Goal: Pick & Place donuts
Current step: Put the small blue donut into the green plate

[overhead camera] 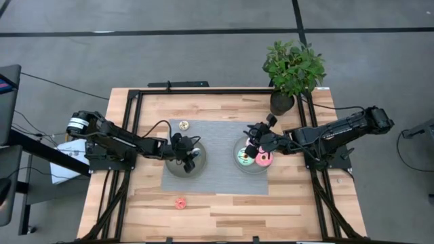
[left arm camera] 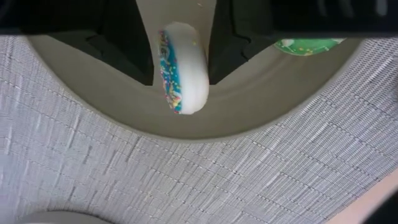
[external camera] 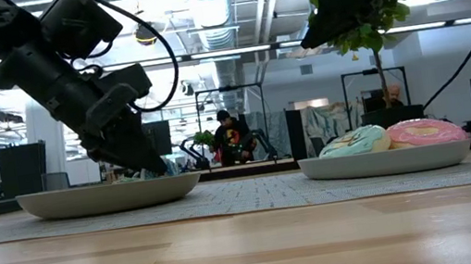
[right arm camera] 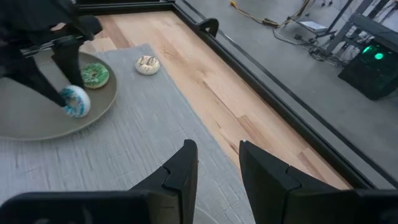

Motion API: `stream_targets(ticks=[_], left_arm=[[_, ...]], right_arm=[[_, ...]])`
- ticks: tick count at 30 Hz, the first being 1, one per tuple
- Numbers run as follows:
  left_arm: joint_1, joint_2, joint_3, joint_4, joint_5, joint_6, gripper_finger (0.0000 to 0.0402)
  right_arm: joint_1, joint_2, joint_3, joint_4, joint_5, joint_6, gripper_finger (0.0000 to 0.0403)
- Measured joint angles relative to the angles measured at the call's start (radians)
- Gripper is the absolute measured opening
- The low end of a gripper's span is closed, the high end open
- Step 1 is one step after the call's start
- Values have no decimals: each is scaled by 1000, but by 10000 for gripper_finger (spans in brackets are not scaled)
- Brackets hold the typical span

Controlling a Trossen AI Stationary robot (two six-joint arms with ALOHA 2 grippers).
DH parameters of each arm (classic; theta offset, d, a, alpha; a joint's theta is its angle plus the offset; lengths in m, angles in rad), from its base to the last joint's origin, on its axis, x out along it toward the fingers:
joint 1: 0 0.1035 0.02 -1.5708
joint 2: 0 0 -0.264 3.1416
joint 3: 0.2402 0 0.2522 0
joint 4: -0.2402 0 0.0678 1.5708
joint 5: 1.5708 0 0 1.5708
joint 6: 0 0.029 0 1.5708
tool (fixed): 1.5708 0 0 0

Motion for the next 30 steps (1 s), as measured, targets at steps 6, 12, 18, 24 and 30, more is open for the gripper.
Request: stream_targets(ticks=[6,12,18,24,30], left_arm=[[13,0,0,-1,6,14,154],[14,0,0,-28,16,14,165],[14,0,0,-32,16,13,178],[14,0,0,-31,17,12,194],[14,0,0,-31,19,11,217]], right_arm=[[0,0,0,0,-23,0,109],[0,0,0,0,-24,0,109],[0,0,0,0,-25,0,109],[0,0,0,0,-25,-1,109],[0,0,0,0,-25,-1,109]])
